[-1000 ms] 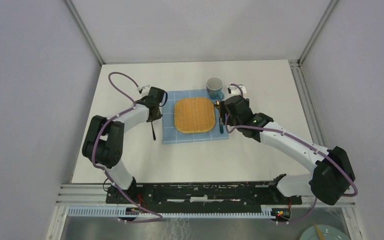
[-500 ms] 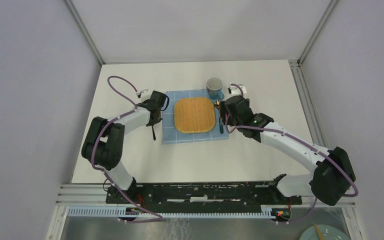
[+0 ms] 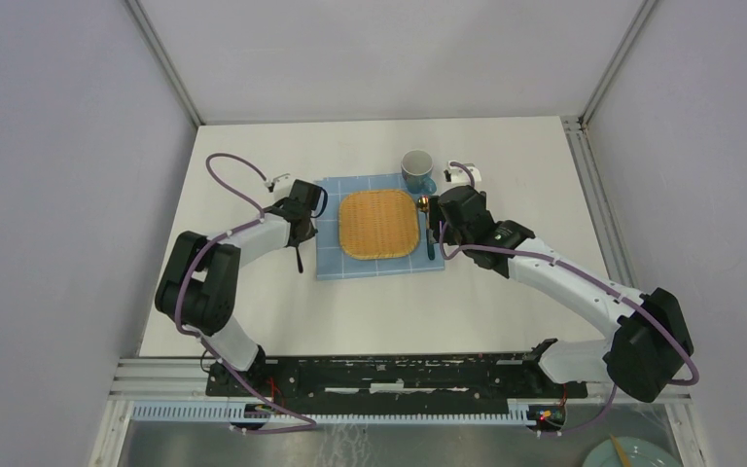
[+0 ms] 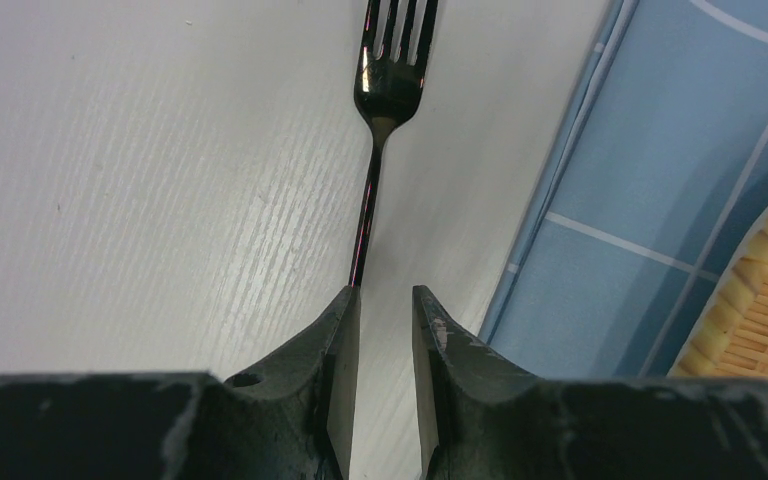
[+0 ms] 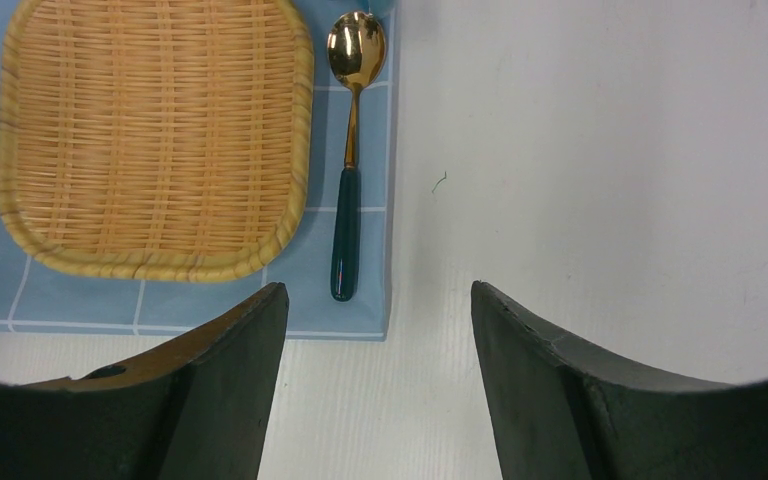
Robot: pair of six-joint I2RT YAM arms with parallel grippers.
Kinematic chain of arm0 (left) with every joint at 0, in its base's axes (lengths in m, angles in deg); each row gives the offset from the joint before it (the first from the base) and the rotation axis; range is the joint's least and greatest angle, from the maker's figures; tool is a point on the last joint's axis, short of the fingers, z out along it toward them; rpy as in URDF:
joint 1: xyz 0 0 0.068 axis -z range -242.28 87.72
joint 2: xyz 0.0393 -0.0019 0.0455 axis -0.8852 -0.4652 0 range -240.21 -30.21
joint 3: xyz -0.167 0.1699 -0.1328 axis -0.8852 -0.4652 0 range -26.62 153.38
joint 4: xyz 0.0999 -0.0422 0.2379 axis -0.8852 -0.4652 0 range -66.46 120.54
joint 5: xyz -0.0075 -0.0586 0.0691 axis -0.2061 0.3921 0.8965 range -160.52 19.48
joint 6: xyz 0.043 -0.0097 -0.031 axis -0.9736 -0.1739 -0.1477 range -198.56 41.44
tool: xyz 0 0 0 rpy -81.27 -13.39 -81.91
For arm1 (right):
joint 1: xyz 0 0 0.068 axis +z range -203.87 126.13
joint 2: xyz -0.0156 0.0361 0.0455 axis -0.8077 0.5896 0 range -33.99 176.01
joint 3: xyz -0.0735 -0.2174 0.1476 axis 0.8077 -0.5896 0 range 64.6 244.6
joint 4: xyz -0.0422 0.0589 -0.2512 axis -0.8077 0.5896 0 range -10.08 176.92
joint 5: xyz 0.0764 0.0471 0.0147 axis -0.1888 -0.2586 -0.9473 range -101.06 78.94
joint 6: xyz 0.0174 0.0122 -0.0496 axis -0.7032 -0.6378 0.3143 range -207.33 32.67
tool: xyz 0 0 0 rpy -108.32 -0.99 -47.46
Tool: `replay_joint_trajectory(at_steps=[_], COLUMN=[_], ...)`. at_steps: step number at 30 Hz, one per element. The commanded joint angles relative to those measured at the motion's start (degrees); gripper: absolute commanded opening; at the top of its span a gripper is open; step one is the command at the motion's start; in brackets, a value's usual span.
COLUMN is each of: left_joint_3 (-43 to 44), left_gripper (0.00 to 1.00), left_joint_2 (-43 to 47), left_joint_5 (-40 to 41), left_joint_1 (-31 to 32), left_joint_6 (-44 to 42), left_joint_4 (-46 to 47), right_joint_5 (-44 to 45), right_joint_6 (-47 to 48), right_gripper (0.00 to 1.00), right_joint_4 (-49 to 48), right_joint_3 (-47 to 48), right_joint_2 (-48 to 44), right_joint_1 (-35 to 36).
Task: Set the dinner table for one person
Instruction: Pick up the fork at the center of the board.
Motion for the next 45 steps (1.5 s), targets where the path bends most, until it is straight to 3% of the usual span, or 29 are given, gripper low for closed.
replay_joint_trajectory(at_steps=[1,17,45], left_joint_3=[-0.21,-6.03,-3.06], left_gripper=[0.33,0.33,0.33], left_joint_2=[1.61,8.77,1.42], left_joint_5=[0.11,-6.46,-12.28], left_joint_1=[-0.12,-7.24,-7.32], left_joint_6=[-1.57,-7.44,-10.65], left_joint_4=[3.04,7.33,9.22], right_joint_5=[0.83,0.33,0.83], right_joint_6=[-0.36,-0.86,-0.33], right_gripper=[0.73,0.73,0.73], right_joint_4=[-0.79,-1.18,-0.91], right_joint_3=[-0.15,-0.49,0.01], right_joint_2=[-1.93,-1.14,-0.83], right_joint_1=[-0.13,-0.2,-0.15])
